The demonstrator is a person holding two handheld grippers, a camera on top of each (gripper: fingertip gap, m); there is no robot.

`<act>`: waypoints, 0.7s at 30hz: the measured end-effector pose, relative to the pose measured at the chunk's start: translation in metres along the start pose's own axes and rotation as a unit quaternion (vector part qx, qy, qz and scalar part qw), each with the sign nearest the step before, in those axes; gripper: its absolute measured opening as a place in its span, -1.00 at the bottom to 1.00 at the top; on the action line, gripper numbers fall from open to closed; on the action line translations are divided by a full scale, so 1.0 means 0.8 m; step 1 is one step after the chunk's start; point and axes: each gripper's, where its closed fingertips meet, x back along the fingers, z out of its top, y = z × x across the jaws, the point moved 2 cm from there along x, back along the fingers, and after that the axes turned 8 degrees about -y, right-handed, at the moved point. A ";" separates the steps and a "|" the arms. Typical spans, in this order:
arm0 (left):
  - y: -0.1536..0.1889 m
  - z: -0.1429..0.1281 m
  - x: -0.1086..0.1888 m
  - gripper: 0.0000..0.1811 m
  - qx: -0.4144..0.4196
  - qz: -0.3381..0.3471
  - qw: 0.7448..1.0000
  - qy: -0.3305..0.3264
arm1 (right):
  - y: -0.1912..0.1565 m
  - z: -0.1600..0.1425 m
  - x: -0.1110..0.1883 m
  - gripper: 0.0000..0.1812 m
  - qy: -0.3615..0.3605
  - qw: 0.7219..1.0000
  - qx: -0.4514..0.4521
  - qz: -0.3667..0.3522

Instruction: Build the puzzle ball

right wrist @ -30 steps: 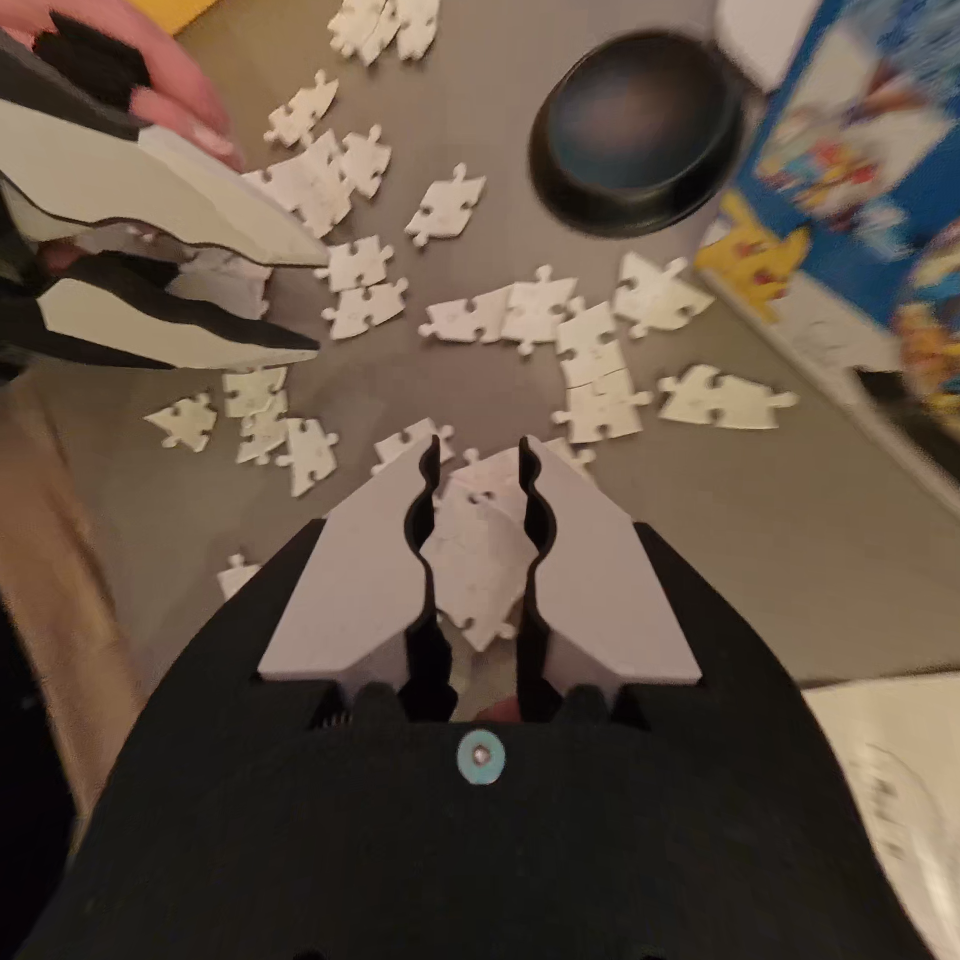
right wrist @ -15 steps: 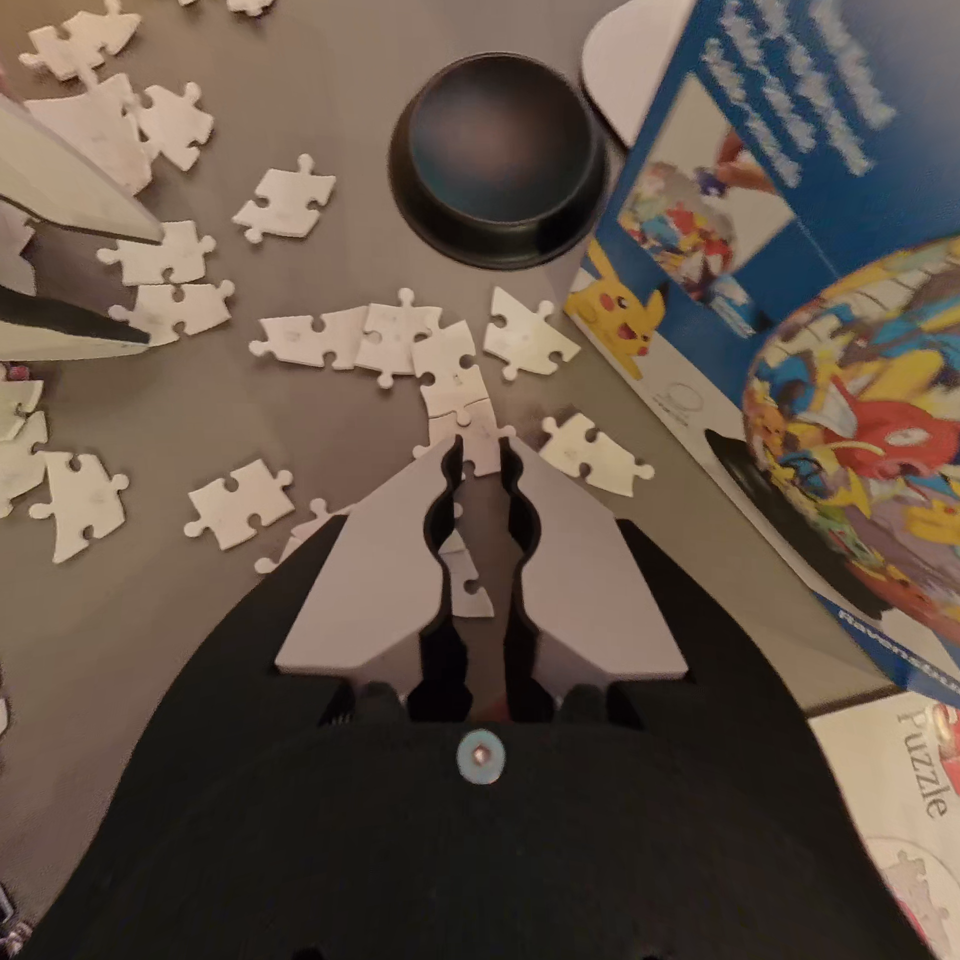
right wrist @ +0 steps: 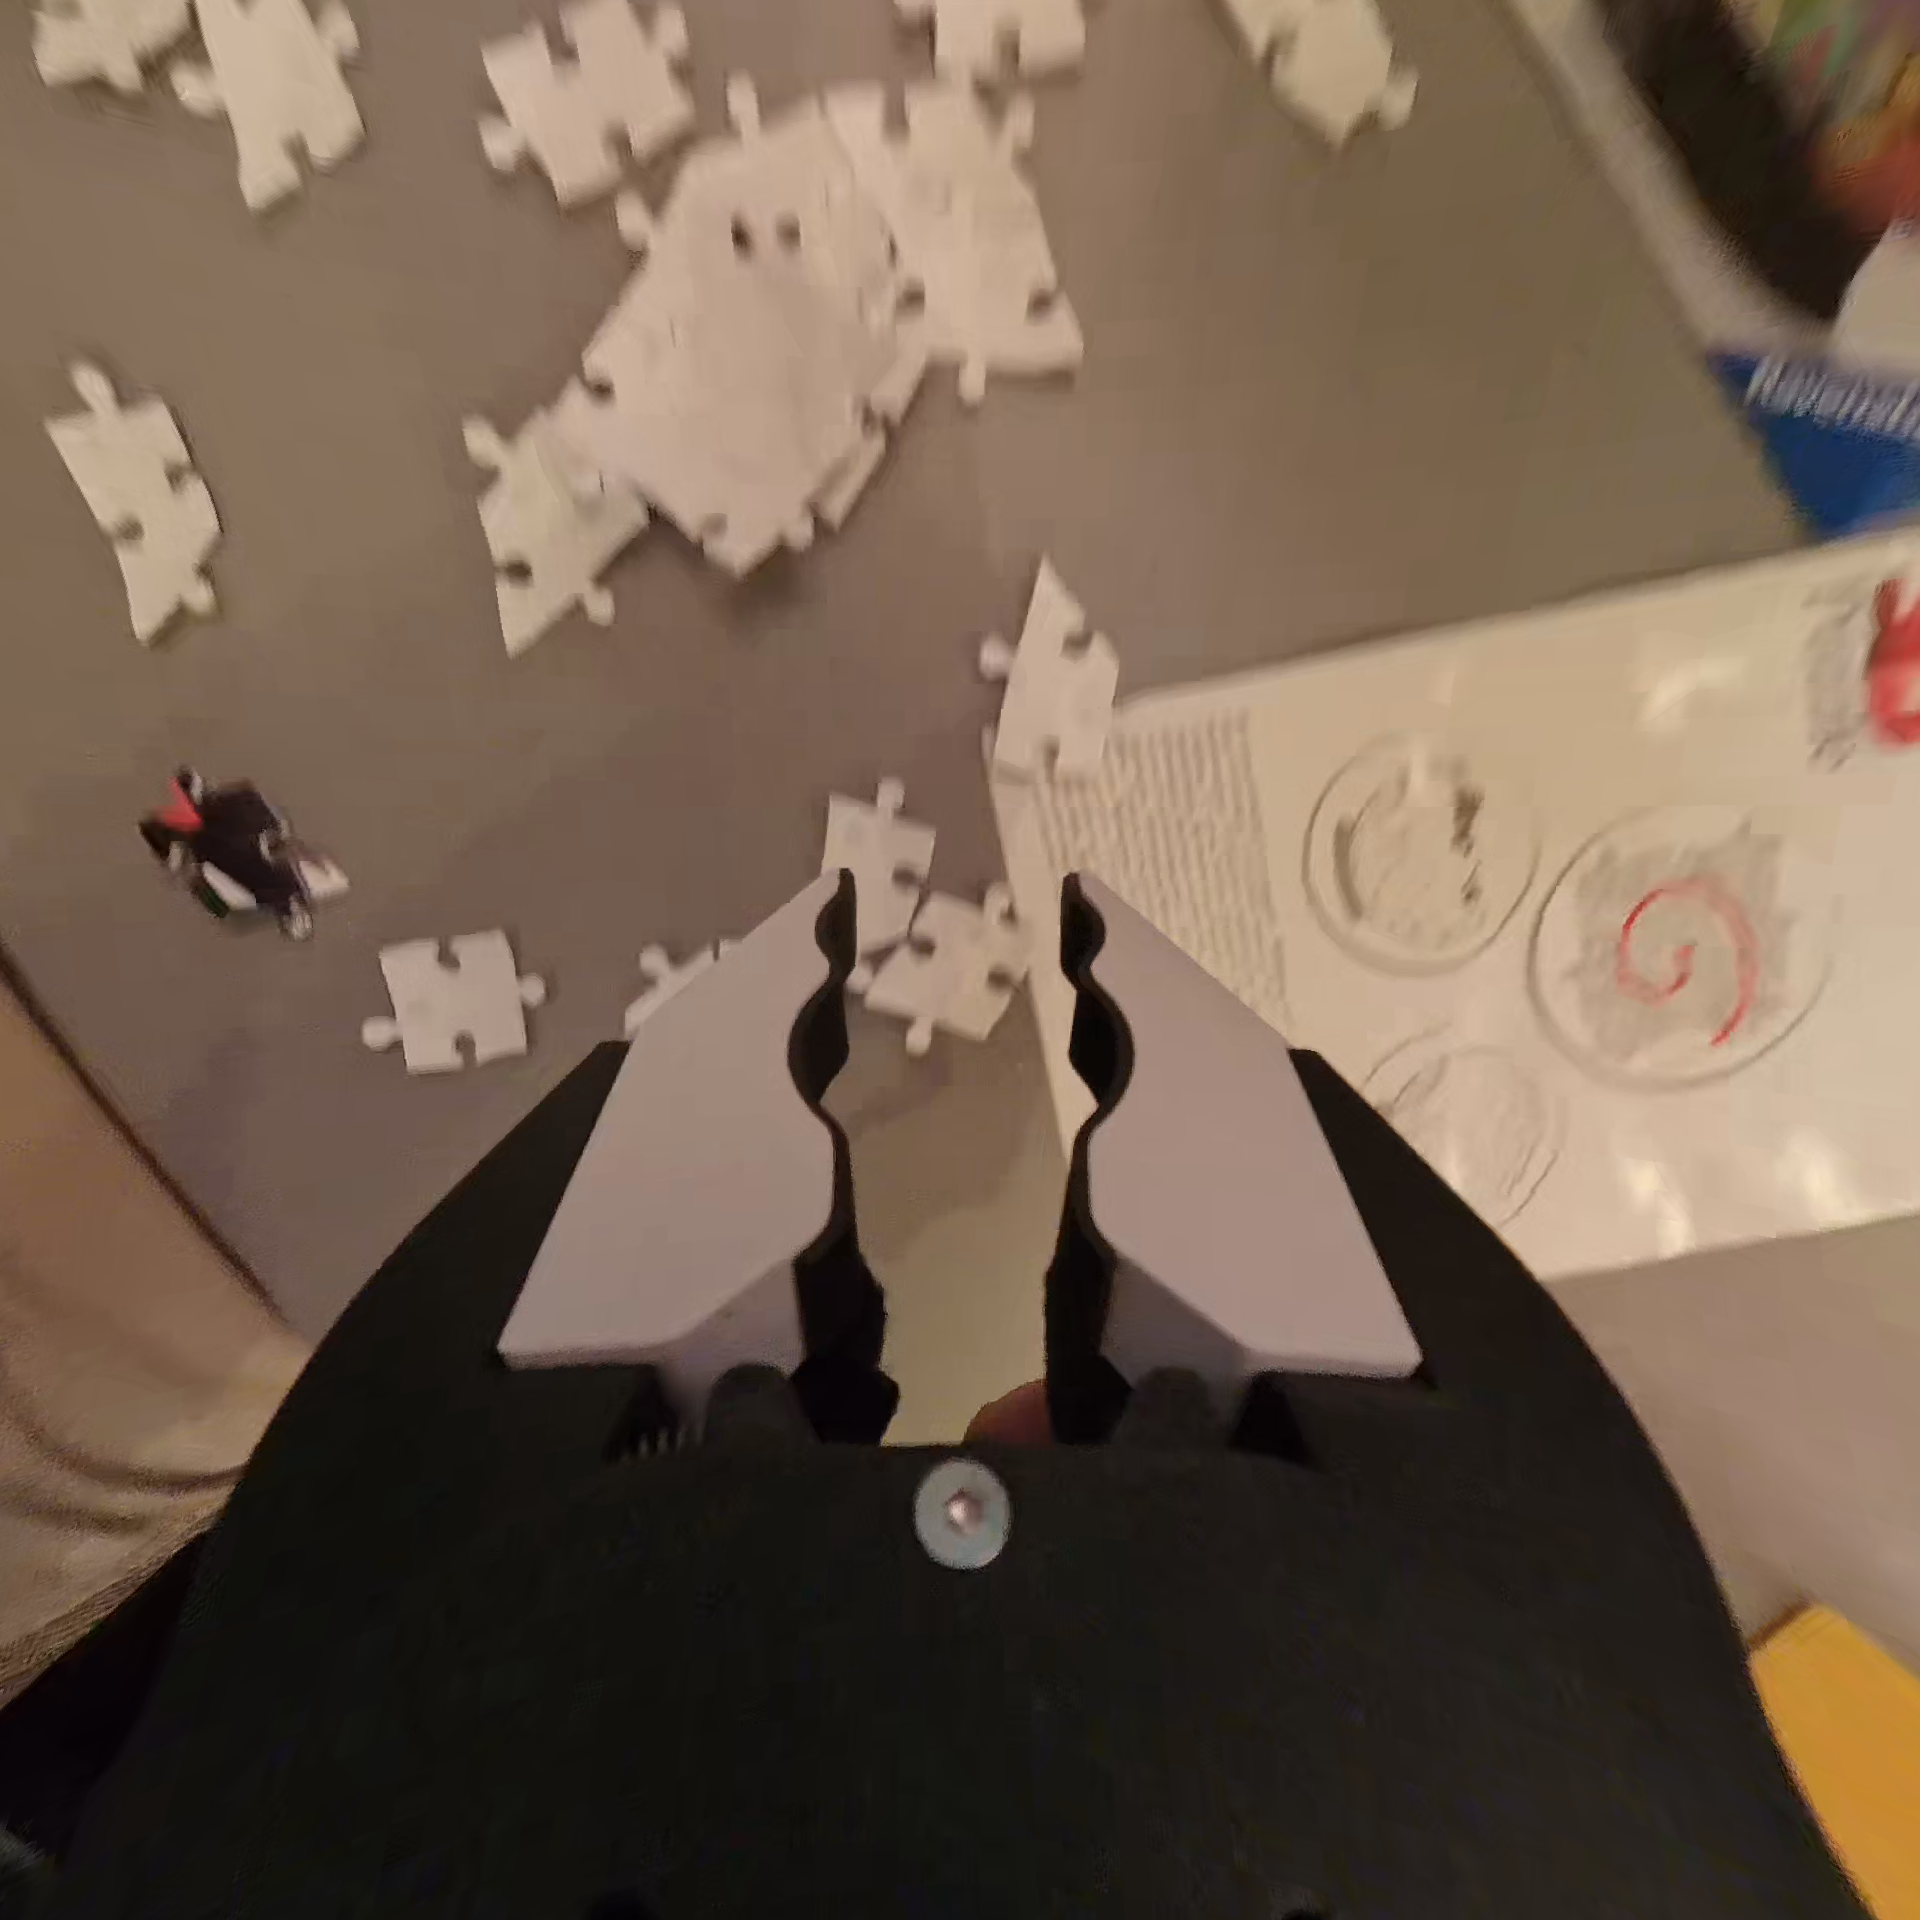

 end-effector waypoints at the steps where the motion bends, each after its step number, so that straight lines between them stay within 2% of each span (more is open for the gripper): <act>1: 0.001 0.001 -0.001 -0.64 0.001 -0.002 1.000 0.000 | -0.004 -0.013 -0.003 -0.58 -0.003 1.000 -0.010 0.007; 4: 0.005 0.003 -0.004 -0.64 0.003 -0.009 1.000 -0.001 | -0.015 -0.024 -0.015 -0.64 0.007 1.000 -0.018 0.010; 8: 0.010 0.010 -0.005 -0.63 -0.002 -0.012 1.000 0.001 | -0.025 0.000 -0.022 -0.71 0.017 1.000 0.012 0.001; 14: 0.011 0.014 -0.005 -0.64 0.003 -0.014 1.000 0.006 | -0.003 0.034 -0.021 -0.56 0.039 0.998 0.011 -0.038; 17: 0.013 0.016 -0.005 -0.64 0.004 -0.018 1.000 0.009 | -0.013 0.059 -0.031 -0.52 0.069 0.998 0.009 -0.010; 21: 0.015 0.017 -0.006 -0.64 0.002 -0.020 1.000 0.010 | -0.036 0.090 -0.046 -0.56 0.080 0.994 -0.032 0.067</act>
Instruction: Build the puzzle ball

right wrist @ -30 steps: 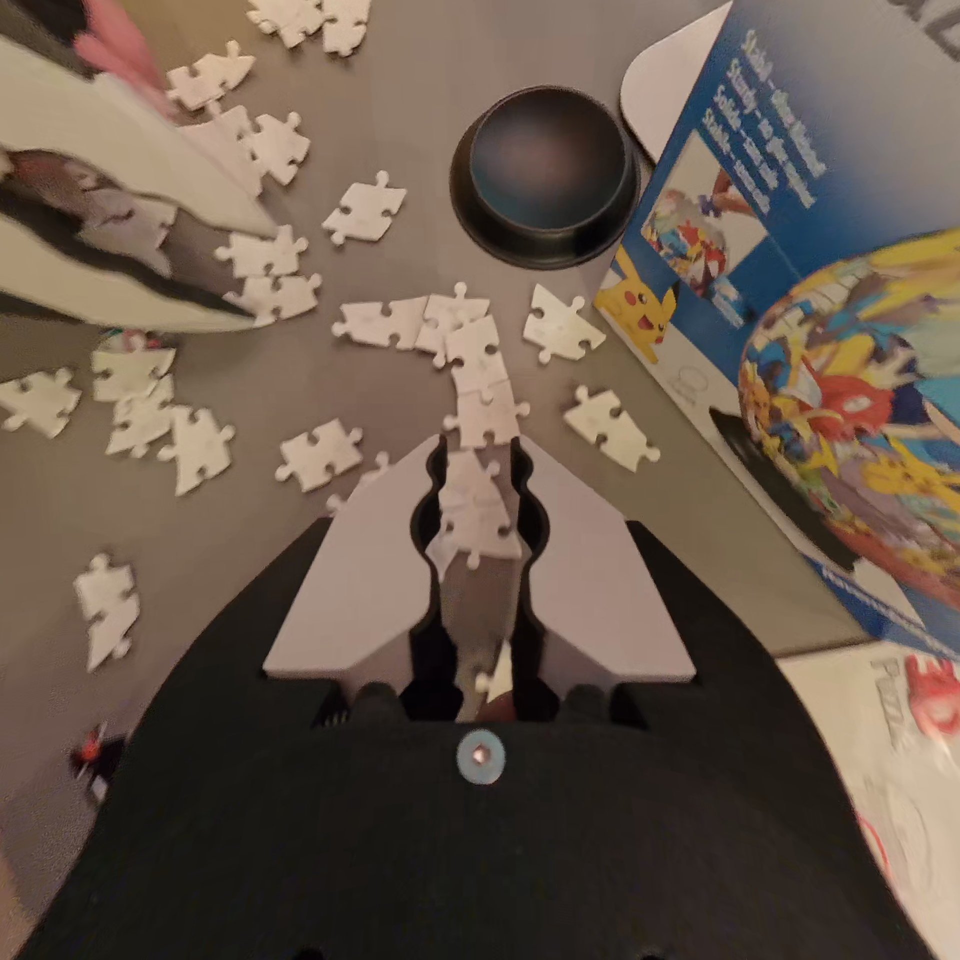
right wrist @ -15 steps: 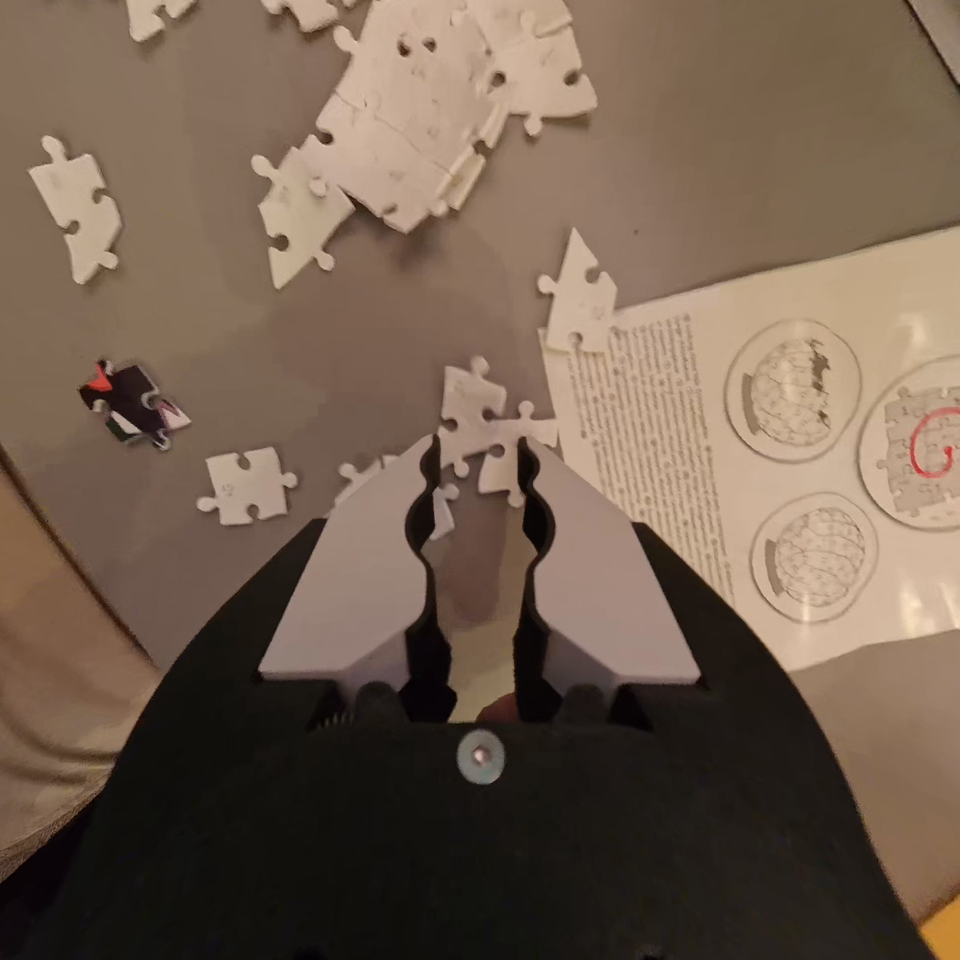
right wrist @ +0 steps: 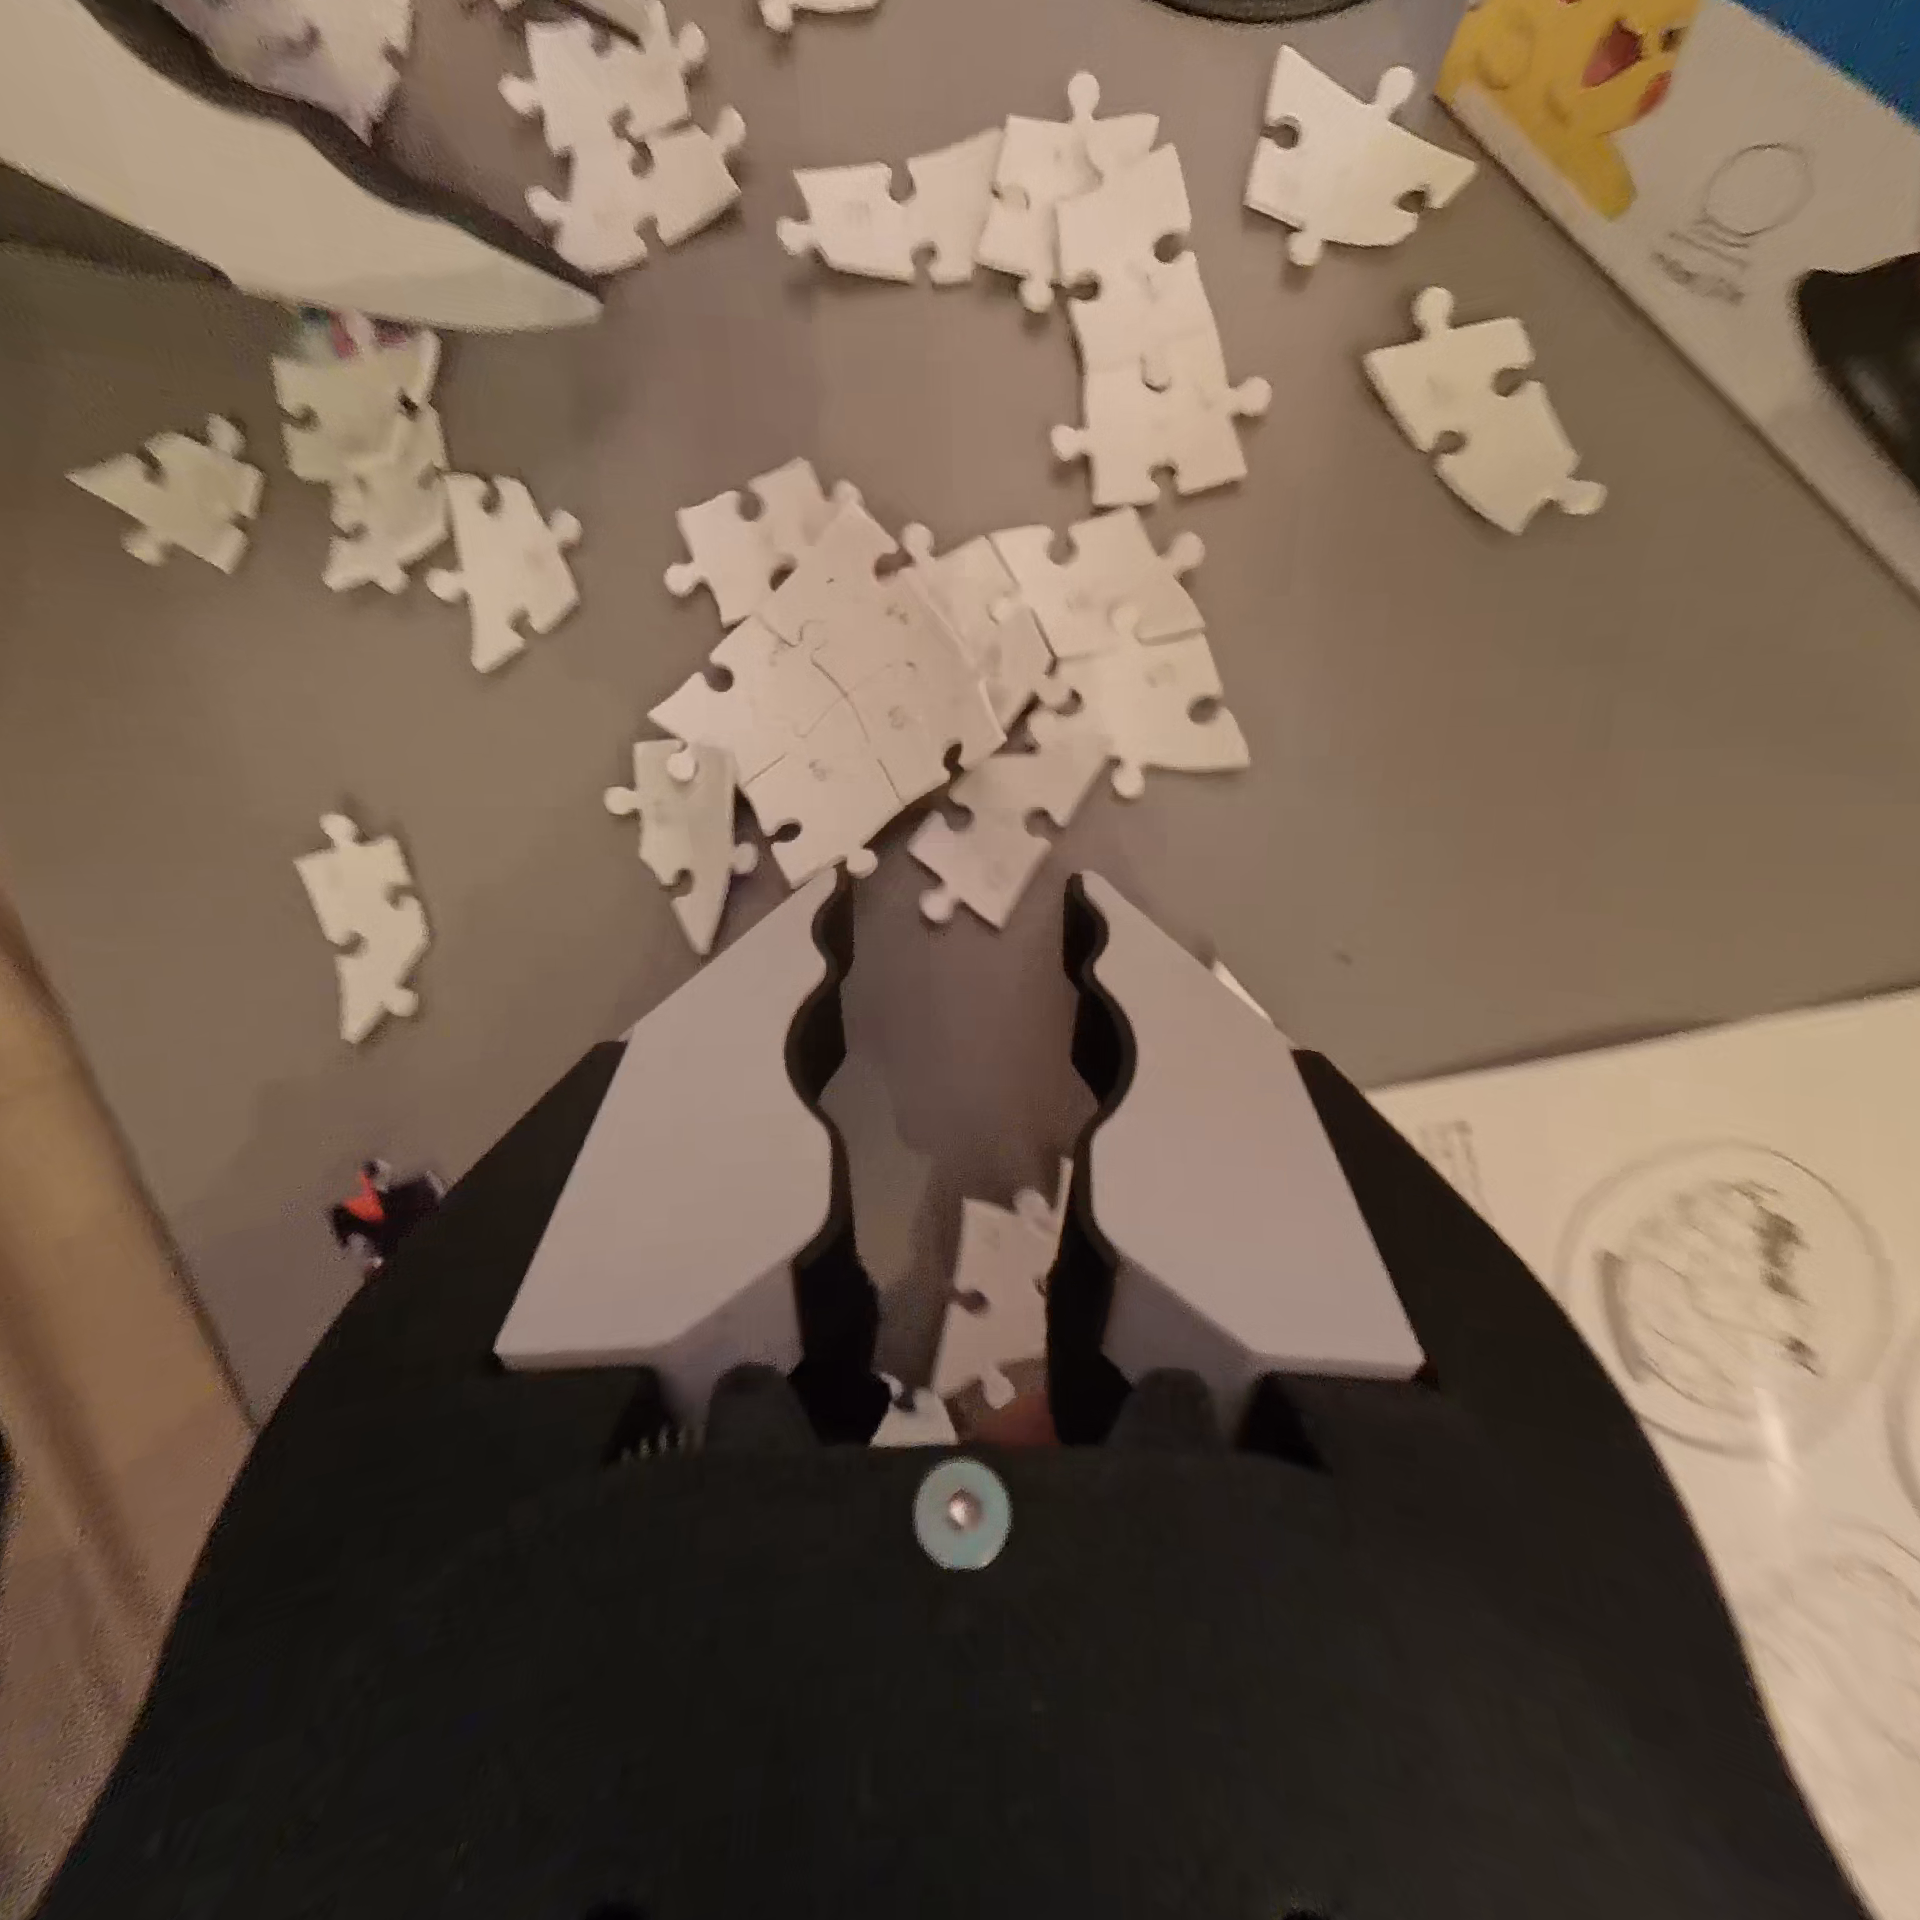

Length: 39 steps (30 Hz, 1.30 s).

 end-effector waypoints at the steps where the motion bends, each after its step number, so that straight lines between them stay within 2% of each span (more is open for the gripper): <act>1: 0.000 0.001 0.000 -0.64 -0.001 0.000 1.000 0.001 | -0.003 0.005 -0.003 -0.58 0.002 1.000 -0.011 0.013; 4: 0.003 0.002 -0.001 -0.64 0.001 -0.006 1.000 0.002 | -0.013 0.019 -0.007 -0.63 0.015 0.997 -0.046 0.059; 9: 0.020 0.019 -0.010 -0.63 -0.006 -0.026 1.000 0.008 | -0.010 0.023 -0.010 -0.63 0.016 0.996 -0.064 0.057; 15: 0.035 0.037 -0.022 -0.65 -0.027 -0.028 0.999 0.003 | -0.024 0.033 -0.017 -0.70 0.027 0.990 -0.090 0.106; 18: 0.036 0.038 -0.024 -0.65 -0.026 -0.027 0.999 0.000 | -0.025 0.036 -0.020 -0.88 0.035 0.989 -0.097 0.107; 22: 0.032 0.039 -0.022 -0.63 -0.023 -0.021 1.000 -0.001 | -0.027 0.045 -0.010 -0.96 0.067 0.979 -0.120 0.149; 26: 0.019 0.036 -0.015 -0.63 -0.006 -0.015 1.000 0.006 | -0.010 0.044 0.015 -1.00 0.093 0.974 -0.131 0.161; 31: 0.002 0.021 -0.014 -0.63 0.023 -0.009 1.000 -0.003 | 0.050 0.026 0.044 -1.00 0.107 0.972 -0.169 0.123; 36: -0.008 0.002 -0.022 -0.60 0.051 -0.017 0.998 -0.034 | 0.093 0.001 0.035 -0.98 0.085 0.972 -0.201 0.086; 39: -0.010 -0.007 -0.023 -0.59 0.055 -0.021 0.997 -0.045 | 0.099 0.000 0.034 -0.81 0.077 0.977 -0.189 0.055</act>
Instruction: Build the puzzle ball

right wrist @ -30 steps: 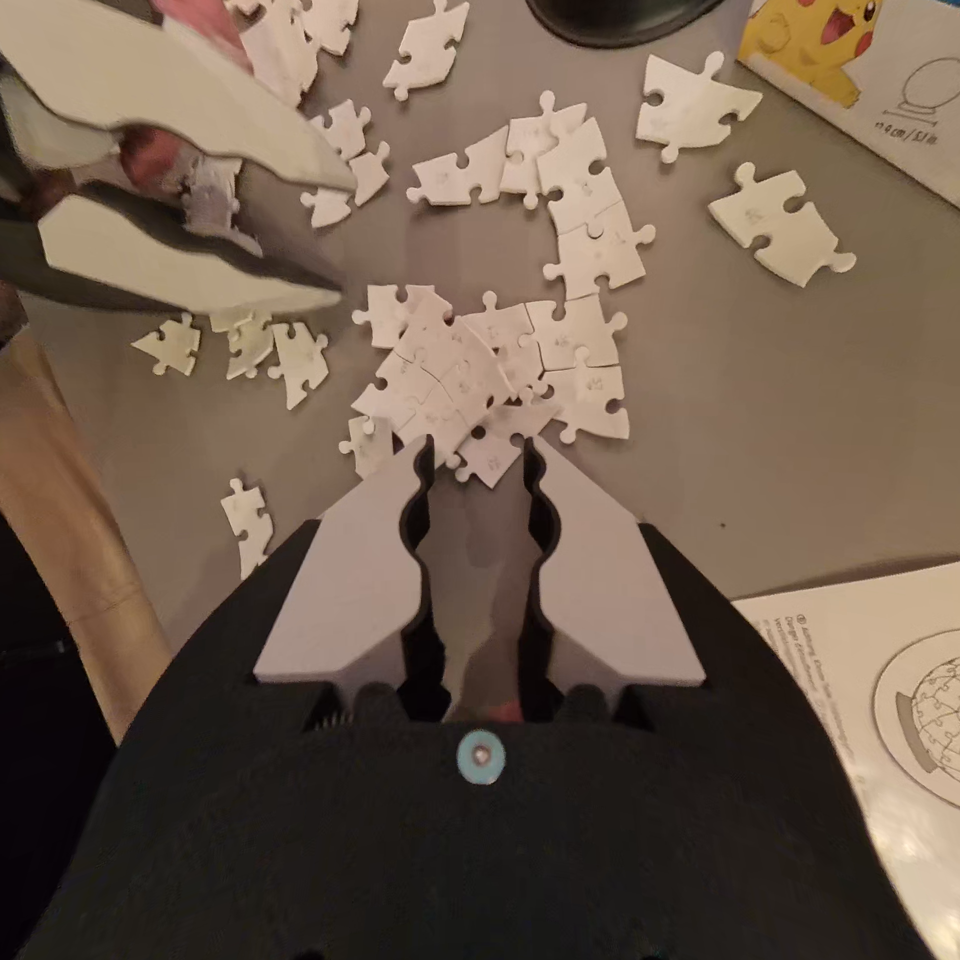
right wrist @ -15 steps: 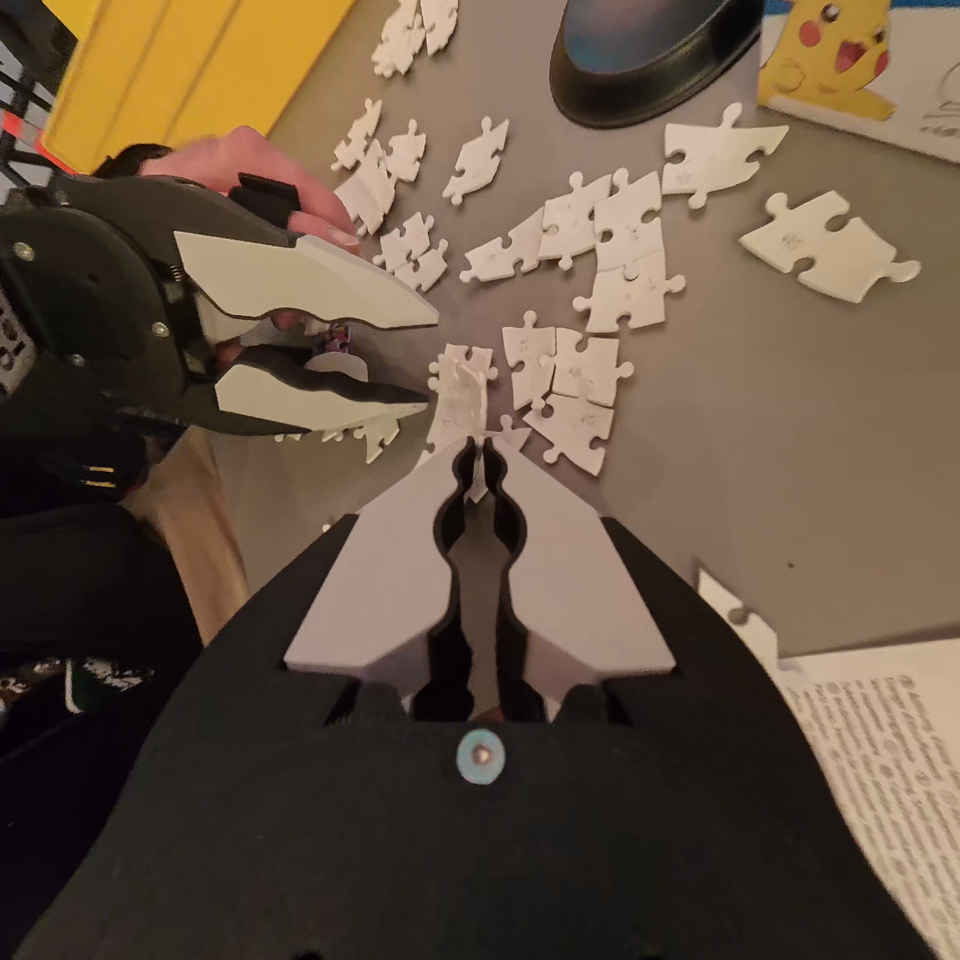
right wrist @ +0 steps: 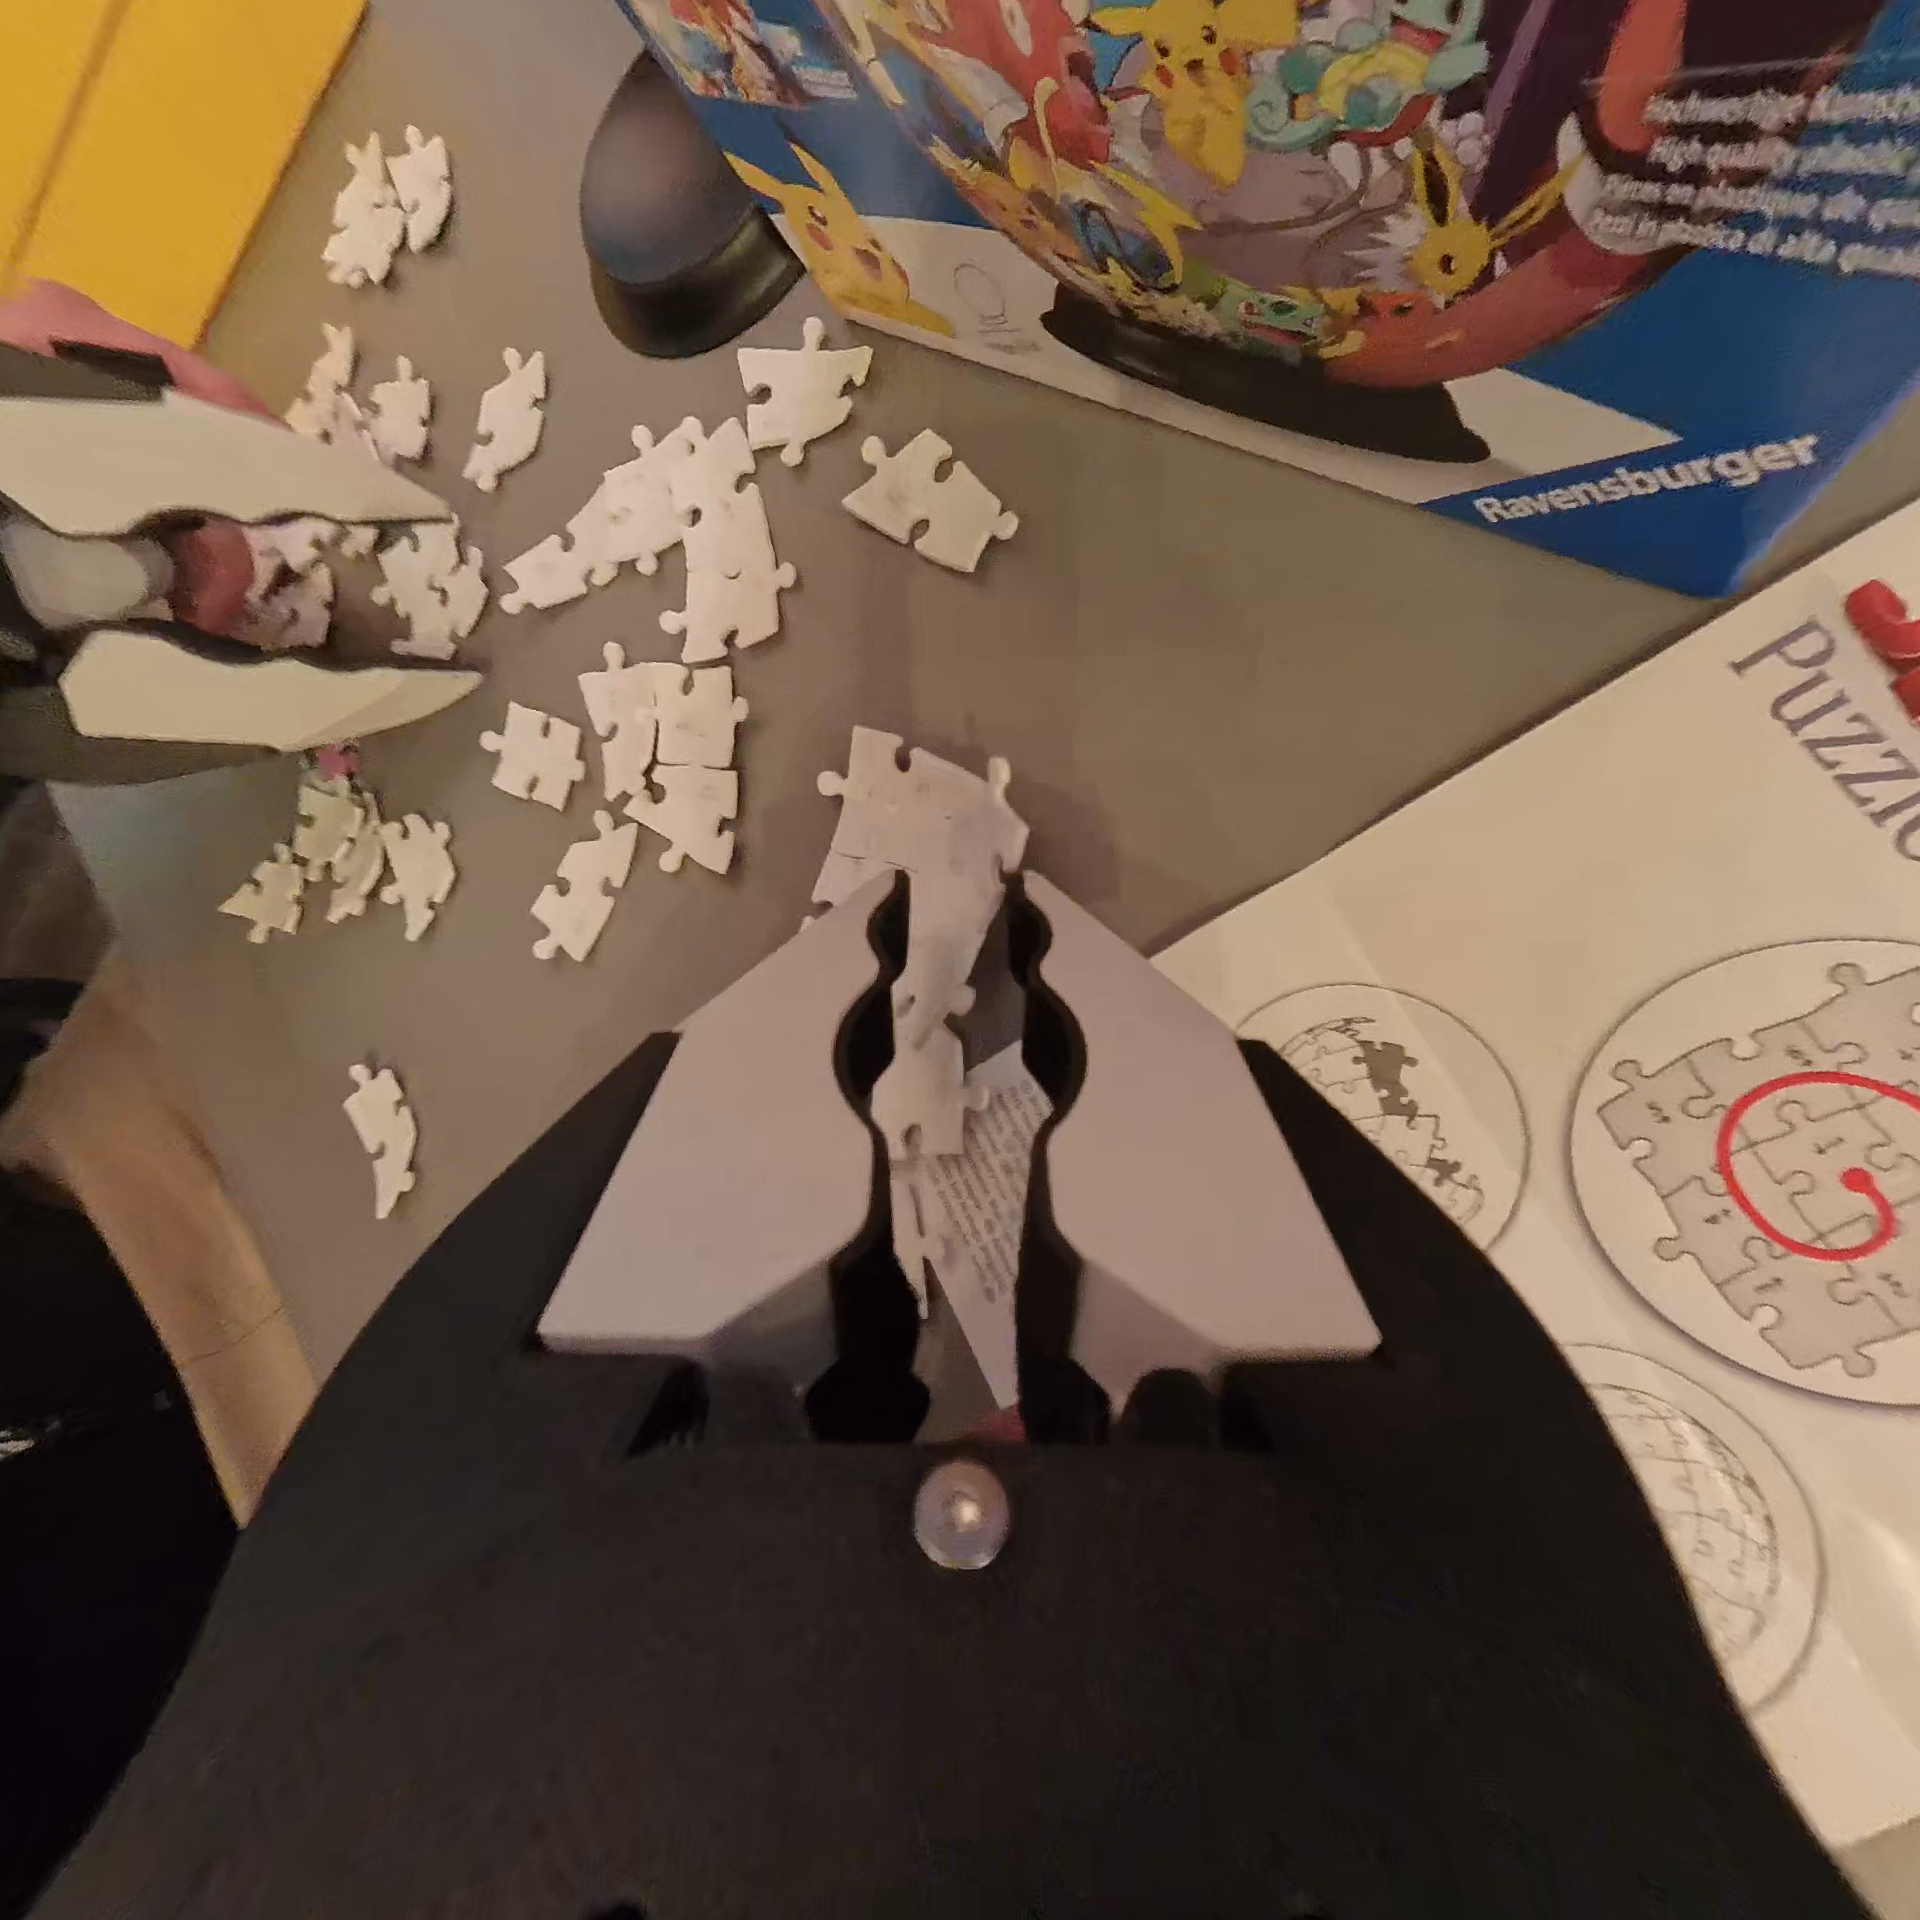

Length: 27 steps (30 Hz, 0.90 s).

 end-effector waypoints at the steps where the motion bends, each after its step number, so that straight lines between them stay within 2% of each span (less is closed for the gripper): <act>1: -0.001 -0.002 0.001 -0.59 0.005 -0.004 1.000 0.001 | 0.000 0.002 0.002 -0.78 -0.001 1.000 0.011 -0.014; 6: -0.018 -0.010 0.011 -0.59 0.041 -0.022 0.999 0.012 | -0.007 0.018 0.021 -0.67 0.017 0.994 0.060 -0.087; 8: -0.021 -0.004 0.014 -0.61 0.058 -0.028 0.997 0.029 | -0.020 0.023 0.024 -0.67 0.025 0.993 0.079 -0.084; 11: -0.018 0.001 0.008 -0.60 0.046 -0.028 0.998 0.018 | -0.034 0.026 0.017 -0.65 0.020 0.991 0.099 -0.088; 14: -0.016 0.002 -0.001 -0.60 0.047 -0.033 0.998 0.005 | -0.049 0.030 0.004 -0.64 0.019 0.991 0.111 -0.072; 20: -0.011 0.004 -0.010 -0.62 0.055 -0.043 0.998 0.001 | -0.070 0.049 -0.040 -0.59 0.001 0.985 0.150 -0.084; 24: -0.007 0.005 -0.014 -0.63 0.048 -0.037 0.998 -0.007 | -0.072 0.056 -0.076 -0.56 -0.032 0.990 0.127 -0.058; 27: -0.005 0.007 -0.016 -0.64 0.047 -0.038 0.998 -0.003 | -0.071 0.062 -0.090 -0.60 -0.031 0.994 0.101 -0.038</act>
